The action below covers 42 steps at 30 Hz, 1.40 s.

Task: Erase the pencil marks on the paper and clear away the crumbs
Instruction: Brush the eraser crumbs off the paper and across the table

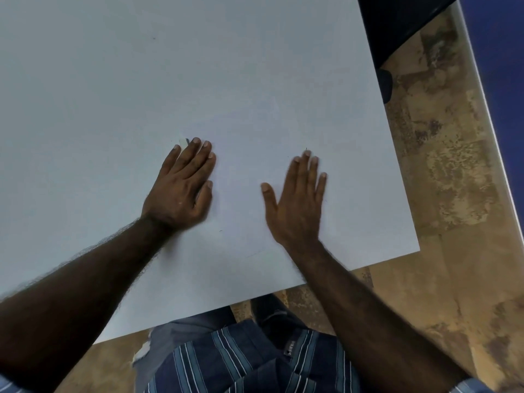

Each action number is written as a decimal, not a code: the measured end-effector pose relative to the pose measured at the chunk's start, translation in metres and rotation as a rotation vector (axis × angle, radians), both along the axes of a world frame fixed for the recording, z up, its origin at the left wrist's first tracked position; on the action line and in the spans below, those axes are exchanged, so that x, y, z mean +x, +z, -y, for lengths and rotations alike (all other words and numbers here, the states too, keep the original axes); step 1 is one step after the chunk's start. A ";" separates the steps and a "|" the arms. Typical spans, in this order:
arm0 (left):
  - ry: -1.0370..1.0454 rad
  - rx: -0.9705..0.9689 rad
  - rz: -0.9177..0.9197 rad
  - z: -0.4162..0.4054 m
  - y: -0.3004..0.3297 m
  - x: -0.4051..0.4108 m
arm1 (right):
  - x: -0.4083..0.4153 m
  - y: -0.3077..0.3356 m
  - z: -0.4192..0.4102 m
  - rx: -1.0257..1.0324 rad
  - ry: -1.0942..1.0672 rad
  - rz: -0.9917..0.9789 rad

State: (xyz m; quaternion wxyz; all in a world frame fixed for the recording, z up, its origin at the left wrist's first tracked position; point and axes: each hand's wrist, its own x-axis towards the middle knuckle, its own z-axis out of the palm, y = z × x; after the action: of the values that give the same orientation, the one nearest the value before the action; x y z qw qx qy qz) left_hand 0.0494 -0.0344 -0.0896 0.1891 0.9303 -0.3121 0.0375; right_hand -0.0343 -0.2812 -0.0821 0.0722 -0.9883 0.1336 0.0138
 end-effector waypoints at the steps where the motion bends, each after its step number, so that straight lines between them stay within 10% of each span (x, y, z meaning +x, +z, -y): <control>1: 0.001 0.002 -0.002 0.000 0.000 0.000 | -0.005 0.001 0.004 0.003 -0.018 0.001; 10: -0.028 -0.019 0.016 -0.002 -0.004 0.003 | 0.049 0.004 -0.073 0.162 0.480 0.089; 23: -0.003 -0.002 -0.002 -0.002 -0.002 0.001 | 0.001 0.001 0.013 -0.003 -0.044 0.004; 31: -0.040 -0.014 0.024 -0.003 -0.003 0.003 | 0.033 0.000 -0.063 0.128 0.395 0.051; 42: -0.009 -0.007 0.024 -0.001 -0.004 0.002 | -0.021 0.000 0.048 -0.006 0.079 -0.018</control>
State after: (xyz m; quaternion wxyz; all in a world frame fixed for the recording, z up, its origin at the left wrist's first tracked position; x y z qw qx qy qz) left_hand 0.0511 -0.0330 -0.0934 0.1889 0.9276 -0.3185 0.0488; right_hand -0.0552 -0.3295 -0.0822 0.0673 -0.9928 0.0954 0.0252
